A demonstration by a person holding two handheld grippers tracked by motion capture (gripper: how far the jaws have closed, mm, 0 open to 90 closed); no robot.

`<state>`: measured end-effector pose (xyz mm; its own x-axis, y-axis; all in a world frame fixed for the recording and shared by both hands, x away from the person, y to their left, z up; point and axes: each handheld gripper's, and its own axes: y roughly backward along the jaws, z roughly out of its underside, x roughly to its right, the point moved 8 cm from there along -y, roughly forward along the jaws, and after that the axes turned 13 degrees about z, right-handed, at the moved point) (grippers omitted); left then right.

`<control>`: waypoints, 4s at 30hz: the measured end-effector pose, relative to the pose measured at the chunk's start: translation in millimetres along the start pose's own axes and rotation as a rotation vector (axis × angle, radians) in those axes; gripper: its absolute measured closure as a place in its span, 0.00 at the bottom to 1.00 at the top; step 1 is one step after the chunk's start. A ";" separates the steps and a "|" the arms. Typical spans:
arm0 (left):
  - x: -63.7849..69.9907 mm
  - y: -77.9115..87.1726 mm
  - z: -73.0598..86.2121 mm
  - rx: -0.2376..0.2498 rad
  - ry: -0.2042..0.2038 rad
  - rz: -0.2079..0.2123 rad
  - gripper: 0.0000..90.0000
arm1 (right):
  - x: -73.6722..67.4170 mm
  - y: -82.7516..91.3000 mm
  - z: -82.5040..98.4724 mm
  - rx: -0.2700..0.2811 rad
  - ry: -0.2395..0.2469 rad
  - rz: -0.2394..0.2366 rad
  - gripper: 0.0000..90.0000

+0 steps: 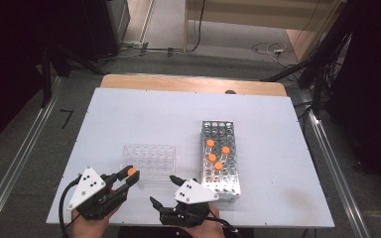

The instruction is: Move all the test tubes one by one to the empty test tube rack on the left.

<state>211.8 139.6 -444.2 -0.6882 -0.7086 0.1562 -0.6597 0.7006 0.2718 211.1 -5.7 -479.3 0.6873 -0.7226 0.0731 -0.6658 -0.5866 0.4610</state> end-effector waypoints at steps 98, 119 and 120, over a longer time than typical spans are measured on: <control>-69.1 -4.4 1.0 -0.018 0.087 -0.224 0.21 | 110.1 50.9 35.2 0.023 -0.112 0.277 0.23; -63.8 -6.7 0.7 -0.012 0.079 -0.214 0.22 | 126.0 24.7 47.6 -0.032 -0.141 0.396 0.69; -63.8 -6.7 0.7 -0.012 0.079 -0.214 0.23 | 126.4 24.0 47.9 -0.034 -0.140 0.399 0.71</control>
<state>260.0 180.2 -456.7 -0.5067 -0.8457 0.1673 -0.7845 0.5328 0.3175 268.0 -128.6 -501.3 0.3298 -0.9347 0.1326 -0.8603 -0.2398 0.4499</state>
